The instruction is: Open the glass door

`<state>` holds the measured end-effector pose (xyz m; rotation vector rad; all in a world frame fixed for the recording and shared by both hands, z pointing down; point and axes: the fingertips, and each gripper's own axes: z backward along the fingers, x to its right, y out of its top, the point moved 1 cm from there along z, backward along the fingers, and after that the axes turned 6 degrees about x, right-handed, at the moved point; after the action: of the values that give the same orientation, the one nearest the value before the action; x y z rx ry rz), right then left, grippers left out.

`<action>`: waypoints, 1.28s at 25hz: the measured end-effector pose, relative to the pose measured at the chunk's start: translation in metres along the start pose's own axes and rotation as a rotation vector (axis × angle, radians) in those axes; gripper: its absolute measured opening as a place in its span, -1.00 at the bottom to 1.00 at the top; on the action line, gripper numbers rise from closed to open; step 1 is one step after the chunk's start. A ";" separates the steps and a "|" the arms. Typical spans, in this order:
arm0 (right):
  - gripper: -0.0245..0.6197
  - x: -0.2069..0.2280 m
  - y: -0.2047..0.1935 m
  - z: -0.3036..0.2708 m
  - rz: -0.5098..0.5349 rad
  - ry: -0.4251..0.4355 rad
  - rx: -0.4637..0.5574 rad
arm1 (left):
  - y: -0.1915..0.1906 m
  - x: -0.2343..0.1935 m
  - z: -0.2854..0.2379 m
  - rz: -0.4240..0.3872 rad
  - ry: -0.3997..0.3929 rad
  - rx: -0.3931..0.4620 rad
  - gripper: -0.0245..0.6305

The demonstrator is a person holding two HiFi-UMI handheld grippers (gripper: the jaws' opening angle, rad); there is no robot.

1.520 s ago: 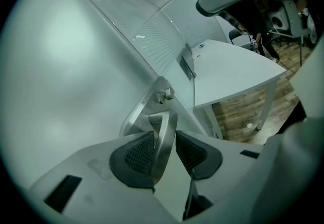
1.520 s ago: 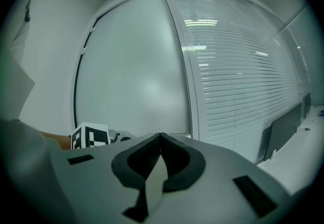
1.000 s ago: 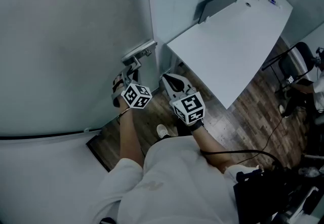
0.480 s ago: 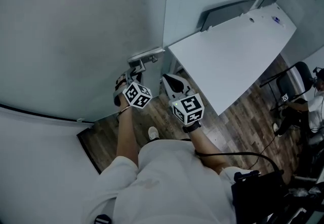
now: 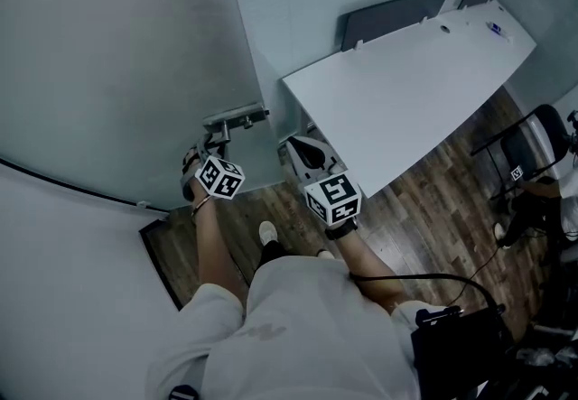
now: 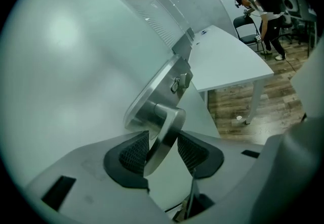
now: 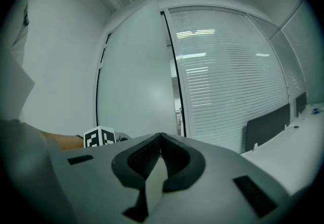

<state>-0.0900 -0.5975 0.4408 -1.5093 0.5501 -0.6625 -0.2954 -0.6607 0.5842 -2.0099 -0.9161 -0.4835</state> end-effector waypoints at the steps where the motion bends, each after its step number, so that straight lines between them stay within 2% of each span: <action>1: -0.91 0.003 -0.002 0.012 -0.008 0.003 0.000 | -0.002 0.006 0.006 0.002 0.011 -0.014 -0.46; 3: -0.91 0.002 -0.007 0.035 -0.010 0.019 -0.001 | -0.008 0.019 0.018 0.021 0.027 -0.043 -0.45; 7: -0.91 -0.010 -0.019 0.073 -0.026 0.106 -0.008 | -0.022 0.040 0.057 0.088 0.090 -0.091 -0.36; 10: -0.91 -0.017 -0.026 0.095 -0.042 0.145 -0.019 | -0.025 0.055 0.078 0.085 0.109 -0.098 -0.33; 13: -0.91 -0.034 -0.030 0.106 -0.050 0.220 -0.024 | -0.042 0.069 0.108 0.095 0.136 -0.111 -0.30; 21: -0.91 -0.073 -0.021 0.124 -0.060 0.361 0.018 | -0.084 0.113 0.179 0.072 0.126 -0.190 -0.24; 28: -0.91 -0.112 -0.018 0.117 -0.049 0.472 0.026 | -0.114 0.137 0.233 0.063 0.152 -0.142 -0.18; 30: -0.91 -0.130 -0.019 0.113 -0.056 0.495 0.023 | -0.122 0.139 0.248 0.108 0.173 -0.101 -0.13; 32: -0.91 -0.153 -0.021 0.111 -0.062 0.526 0.016 | -0.129 0.142 0.262 0.191 0.199 -0.055 -0.10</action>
<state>-0.1224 -0.4105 0.4504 -1.3379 0.8936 -1.1210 -0.2995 -0.3360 0.5952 -2.0320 -0.5890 -0.5933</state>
